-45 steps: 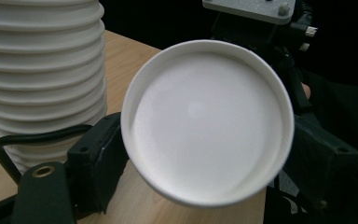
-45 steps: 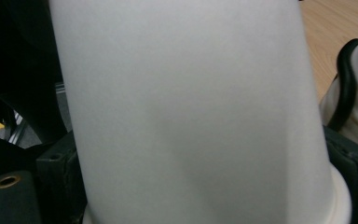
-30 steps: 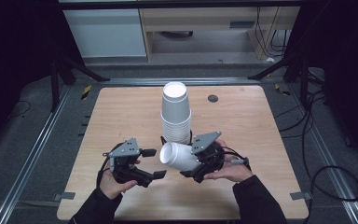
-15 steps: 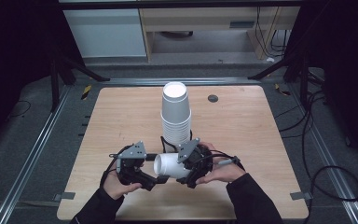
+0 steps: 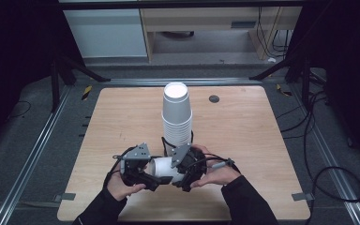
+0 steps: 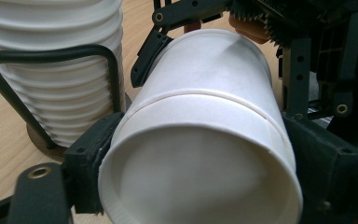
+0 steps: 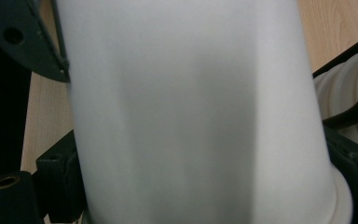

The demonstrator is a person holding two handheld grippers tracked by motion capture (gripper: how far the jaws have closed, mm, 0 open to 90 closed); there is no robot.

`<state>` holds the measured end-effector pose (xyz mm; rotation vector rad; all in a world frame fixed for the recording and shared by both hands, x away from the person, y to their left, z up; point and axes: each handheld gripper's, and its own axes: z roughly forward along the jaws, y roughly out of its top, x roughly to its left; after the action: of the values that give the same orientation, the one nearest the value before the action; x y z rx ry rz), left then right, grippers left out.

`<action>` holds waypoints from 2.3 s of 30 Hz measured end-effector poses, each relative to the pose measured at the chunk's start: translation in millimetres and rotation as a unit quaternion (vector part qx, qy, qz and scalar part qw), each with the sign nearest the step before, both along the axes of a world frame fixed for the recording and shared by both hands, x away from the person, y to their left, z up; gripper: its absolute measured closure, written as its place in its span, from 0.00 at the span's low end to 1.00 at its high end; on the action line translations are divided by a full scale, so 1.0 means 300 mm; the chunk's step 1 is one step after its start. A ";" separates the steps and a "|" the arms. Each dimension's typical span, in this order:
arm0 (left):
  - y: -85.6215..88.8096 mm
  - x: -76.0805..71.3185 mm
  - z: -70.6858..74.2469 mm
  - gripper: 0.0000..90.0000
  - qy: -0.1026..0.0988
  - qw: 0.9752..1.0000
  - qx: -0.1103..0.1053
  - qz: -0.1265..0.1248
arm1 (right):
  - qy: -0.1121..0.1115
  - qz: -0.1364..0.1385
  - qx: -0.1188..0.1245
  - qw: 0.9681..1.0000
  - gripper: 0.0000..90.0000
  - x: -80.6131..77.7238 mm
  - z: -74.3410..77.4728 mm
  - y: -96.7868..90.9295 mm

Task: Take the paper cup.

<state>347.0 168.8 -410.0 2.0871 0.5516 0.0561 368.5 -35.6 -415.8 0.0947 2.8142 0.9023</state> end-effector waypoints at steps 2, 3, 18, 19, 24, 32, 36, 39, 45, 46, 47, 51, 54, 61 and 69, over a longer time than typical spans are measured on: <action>0.001 0.001 0.000 0.20 0.002 1.000 -0.001 -0.001 | -0.001 0.001 -0.001 1.000 0.10 0.001 -0.001 0.000; 0.001 0.000 0.001 0.21 0.002 1.000 -0.002 -0.001 | -0.002 0.001 -0.003 1.000 0.10 0.001 -0.001 0.000; 0.006 -0.007 0.012 0.24 -0.002 1.000 -0.001 -0.005 | 0.012 0.003 0.019 1.000 0.05 0.003 0.003 -0.015; 0.009 -0.007 0.014 0.24 -0.003 1.000 -0.003 -0.006 | 0.015 0.001 0.022 1.000 0.05 0.003 0.006 -0.019; 0.024 -0.006 0.024 0.24 -0.005 1.000 -0.010 -0.006 | 0.022 -0.006 0.043 0.999 0.03 0.006 0.031 -0.054; 0.062 0.004 0.028 0.24 -0.009 1.000 -0.019 0.000 | 0.040 -0.026 0.121 0.992 0.04 0.002 0.062 -0.158; 0.077 0.006 0.033 0.24 -0.013 1.000 -0.029 0.003 | 0.051 -0.037 0.164 0.984 0.04 -0.004 0.056 -0.211; 0.085 0.005 0.038 0.24 -0.018 0.999 -0.041 0.005 | 0.064 -0.052 0.198 0.977 0.04 -0.008 0.043 -0.247; 0.094 0.011 0.036 0.24 -0.023 0.997 -0.071 0.003 | 0.096 -0.056 0.259 0.959 0.05 -0.019 0.017 -0.291; 0.095 0.014 0.034 0.23 -0.021 0.997 -0.076 0.000 | 0.098 -0.058 0.259 0.959 0.05 -0.019 0.016 -0.293; 0.095 0.014 0.033 0.23 -0.023 0.997 -0.079 0.001 | 0.094 -0.062 0.260 0.959 0.05 -0.021 0.013 -0.295; 0.095 0.017 0.032 0.23 -0.027 0.996 -0.089 -0.007 | 0.101 -0.065 0.271 0.955 0.05 -0.023 -0.002 -0.297; 0.090 0.019 0.030 0.23 -0.023 0.995 -0.100 -0.019 | 0.107 -0.064 0.274 0.954 0.05 -0.021 -0.013 -0.292; 0.062 0.006 0.035 0.24 -0.020 0.992 -0.110 -0.051 | 0.128 -0.040 0.282 0.950 0.05 -0.020 -0.026 -0.270; 0.022 -0.006 0.027 0.24 -0.013 0.992 -0.103 -0.076 | 0.139 -0.028 0.270 0.952 0.05 -0.022 -0.041 -0.243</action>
<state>345.2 175.4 -401.8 1.9164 0.3653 -0.0591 361.9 -108.4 -428.1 0.4000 2.6923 1.7392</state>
